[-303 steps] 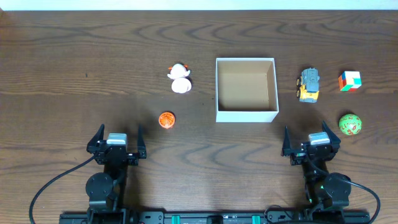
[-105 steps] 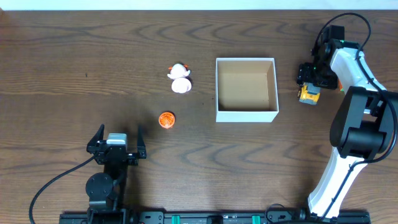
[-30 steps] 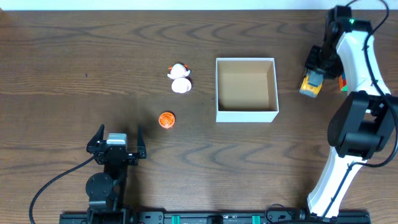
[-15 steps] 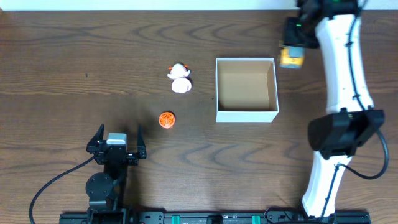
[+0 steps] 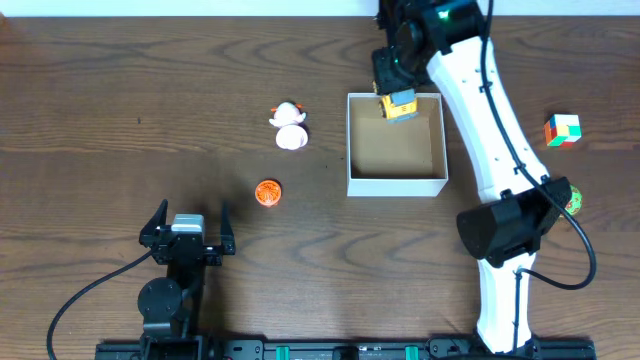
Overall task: Pack container
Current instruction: 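Carry the truck with the right gripper into the white box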
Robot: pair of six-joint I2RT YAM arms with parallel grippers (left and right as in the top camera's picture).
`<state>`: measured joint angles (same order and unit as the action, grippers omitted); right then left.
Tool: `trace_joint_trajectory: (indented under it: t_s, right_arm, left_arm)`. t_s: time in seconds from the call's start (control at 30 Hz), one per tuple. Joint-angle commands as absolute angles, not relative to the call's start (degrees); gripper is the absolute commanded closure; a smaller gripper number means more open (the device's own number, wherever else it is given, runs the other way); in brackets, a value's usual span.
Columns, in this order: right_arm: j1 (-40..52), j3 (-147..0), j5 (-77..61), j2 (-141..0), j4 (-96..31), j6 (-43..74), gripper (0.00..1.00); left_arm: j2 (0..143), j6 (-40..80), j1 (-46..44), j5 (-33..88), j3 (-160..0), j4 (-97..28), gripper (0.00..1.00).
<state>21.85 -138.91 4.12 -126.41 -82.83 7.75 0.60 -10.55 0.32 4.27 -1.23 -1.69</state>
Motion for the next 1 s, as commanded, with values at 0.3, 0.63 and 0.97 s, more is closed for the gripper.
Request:
trace_joint_trajectory:
  t_s: [0.3,0.63,0.97]
  right_arm:
    - [20.7,-135.0,8.2,-126.4,-88.4,15.1,0.53]
    - [20.1,-122.6,8.2,-126.3,-78.4,21.7,0.52]
    - [18.1,-117.1,7.3,-126.4,-72.2,23.8,0.51]
  left_arm:
    - [0.3,-11.1,0.6,4.9,-0.2,-3.5,0.02]
    - [0.6,-11.1,0.6,4.9,-0.2,-3.5,0.02]
    - [0.6,-11.1,0.6,4.9,-0.2,-3.5,0.02]
